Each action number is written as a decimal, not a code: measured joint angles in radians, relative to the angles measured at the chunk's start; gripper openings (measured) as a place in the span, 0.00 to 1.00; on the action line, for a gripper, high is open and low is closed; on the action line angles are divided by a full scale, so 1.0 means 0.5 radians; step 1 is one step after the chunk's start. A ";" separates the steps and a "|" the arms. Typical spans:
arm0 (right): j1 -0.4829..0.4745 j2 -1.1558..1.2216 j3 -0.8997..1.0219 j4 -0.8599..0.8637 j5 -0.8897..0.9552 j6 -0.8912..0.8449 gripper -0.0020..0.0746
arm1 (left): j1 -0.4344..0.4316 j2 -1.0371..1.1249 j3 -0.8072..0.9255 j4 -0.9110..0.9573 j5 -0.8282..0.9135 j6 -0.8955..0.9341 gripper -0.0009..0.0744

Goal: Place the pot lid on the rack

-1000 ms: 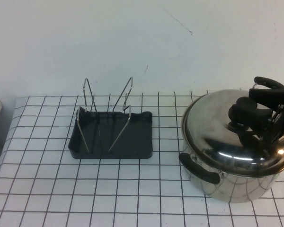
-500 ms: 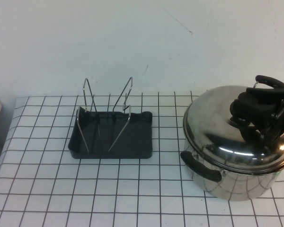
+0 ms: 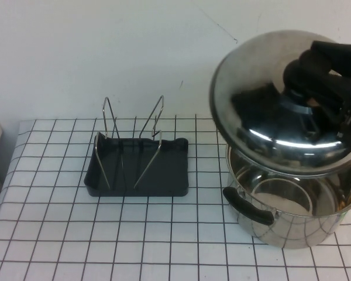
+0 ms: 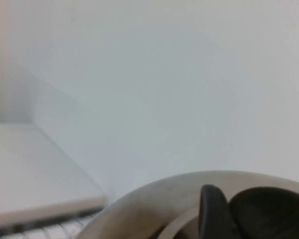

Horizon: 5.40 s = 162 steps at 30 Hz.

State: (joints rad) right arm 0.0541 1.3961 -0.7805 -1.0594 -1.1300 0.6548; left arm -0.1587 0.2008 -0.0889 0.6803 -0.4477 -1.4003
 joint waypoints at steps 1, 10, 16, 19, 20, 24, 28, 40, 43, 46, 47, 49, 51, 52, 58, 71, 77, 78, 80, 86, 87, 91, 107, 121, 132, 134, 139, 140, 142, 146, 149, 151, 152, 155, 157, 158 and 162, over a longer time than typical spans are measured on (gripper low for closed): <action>0.046 -0.057 -0.016 -0.029 -0.007 0.040 0.49 | 0.000 0.000 0.000 0.056 -0.028 -0.242 0.01; 0.997 -0.307 -0.052 0.098 0.122 -0.050 0.49 | 0.000 0.000 0.000 0.391 -0.594 -1.682 0.31; 1.408 -0.172 -0.052 0.527 0.277 -0.369 0.49 | 0.000 0.000 0.000 0.391 -0.710 -1.870 0.84; 1.458 -0.069 -0.052 0.589 0.289 -0.367 0.49 | 0.000 0.000 0.000 0.391 -0.788 -1.870 0.89; 1.466 -0.032 -0.052 0.598 0.268 -0.346 0.49 | 0.000 0.000 0.000 0.391 -0.804 -1.866 0.90; 1.509 0.101 -0.052 0.643 0.108 -0.324 0.49 | 0.000 0.000 0.000 0.404 -0.826 -1.866 0.86; 1.542 0.170 -0.052 0.662 0.036 -0.324 0.49 | 0.000 0.000 0.000 0.411 -0.802 -1.863 0.69; 1.546 0.212 -0.052 0.670 0.031 -0.169 0.49 | 0.000 0.000 0.000 0.394 -0.736 -1.867 0.13; 1.546 0.212 -0.057 0.713 0.004 -0.108 0.60 | 0.000 0.000 -0.030 0.432 -0.710 -1.868 0.07; 1.546 0.204 -0.059 0.796 -0.035 -0.130 0.77 | 0.000 0.000 -0.099 0.499 -0.623 -1.872 0.05; 1.546 0.200 -0.059 0.824 -0.035 -0.158 0.80 | 0.000 0.004 -0.142 0.525 -0.587 -1.872 0.05; 1.539 0.169 -0.062 0.867 -0.035 -0.230 0.83 | 0.000 0.022 -0.231 0.592 -0.507 -1.872 0.05; 1.525 0.117 -0.063 0.893 -0.035 -0.286 0.84 | 0.000 0.070 -0.352 0.691 -0.431 -1.872 0.05; 1.510 0.077 -0.063 0.903 -0.035 -0.310 0.84 | 0.000 0.097 -0.401 0.748 -0.414 -1.872 0.05; 1.459 -0.272 -0.078 0.701 0.144 -0.365 0.49 | 0.000 0.634 -0.803 1.320 -0.485 -2.102 0.05; 1.459 -1.113 -0.078 -0.690 1.286 0.992 0.04 | 0.000 1.959 -1.798 2.037 -0.676 -2.041 0.05; 1.459 -1.362 -0.057 -1.312 1.313 1.690 0.04 | 0.000 2.265 -1.981 2.053 -0.693 -1.966 0.05; 1.459 -1.398 -0.030 -1.342 1.313 1.743 0.03 | 0.000 2.310 -1.996 2.053 -0.678 -1.967 0.05; 1.459 -1.462 0.040 -1.367 1.317 1.817 0.03 | 0.000 2.368 -2.019 2.049 -0.663 -1.935 0.05; 1.459 -1.564 0.286 -1.397 1.436 1.901 0.03 | 0.000 2.532 -2.045 1.904 -0.718 -1.799 0.05; 1.459 -1.567 0.322 -1.396 1.458 1.905 0.03 | 0.000 2.558 -2.055 1.893 -0.718 -1.794 0.05; 1.459 -1.571 0.425 -1.401 1.532 1.912 0.03 | 0.000 2.661 -2.109 1.870 -0.715 -1.767 0.05; 1.459 -1.579 0.438 -1.401 1.609 1.938 0.03 | 0.000 2.953 -2.192 1.765 -0.712 -1.753 0.05; 1.459 -1.579 0.438 -1.401 1.612 1.950 0.03 | 0.000 3.123 -2.303 1.756 -0.749 -1.700 0.05; 1.459 -1.579 0.438 -1.401 1.613 1.950 0.03 | 0.000 3.194 -2.320 1.848 -0.781 -1.667 0.24; 1.459 -1.579 0.438 -1.401 1.617 1.950 0.03 | 0.000 3.203 -2.320 1.875 -0.777 -1.658 0.44; 1.459 -1.579 0.438 -1.401 1.617 1.950 0.03 | 0.000 3.203 -2.320 1.929 -0.802 -1.649 0.85; 1.459 -1.579 0.438 -1.401 1.617 1.950 0.03 | 0.000 3.203 -2.320 1.946 -0.804 -1.640 0.88; 1.459 -1.579 0.438 -1.401 1.617 1.950 0.03 | 0.000 3.203 -2.320 1.975 -0.804 -1.601 0.91; 1.459 -1.579 0.438 -1.401 1.617 1.950 0.03 | 0.000 3.149 -2.320 2.007 -0.759 -1.552 0.93; 1.459 -1.579 0.438 -1.401 1.617 1.950 0.03 | 0.000 3.060 -2.320 2.089 -0.701 -1.535 0.93; 1.459 -1.579 0.438 -1.401 1.621 1.950 0.03 | 0.000 2.999 -2.320 2.145 -0.676 -1.530 0.93; 1.459 -1.579 0.438 -1.401 1.630 1.950 0.03 | 0.004 2.975 -2.320 2.154 -0.676 -1.530 0.93; 1.459 -1.579 0.438 -1.401 1.678 1.950 0.03 | 0.022 2.892 -2.320 2.173 -0.672 -1.526 0.93; 1.459 -1.579 0.438 -1.401 1.714 1.950 0.03 | 0.057 2.832 -2.320 2.173 -0.689 -1.521 0.93; 1.459 -1.579 0.438 -1.401 1.727 1.940 0.03 | 0.077 2.799 -2.320 2.173 -0.699 -1.521 0.93; 1.459 -1.579 0.354 -1.401 1.783 1.711 0.03 | 0.212 2.654 -2.320 2.173 -0.773 -1.509 0.82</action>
State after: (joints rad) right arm 0.7838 0.6068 -0.6035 -1.7599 -0.2383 1.5101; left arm -0.0526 1.5280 -1.2489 1.7667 -0.8342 -2.1546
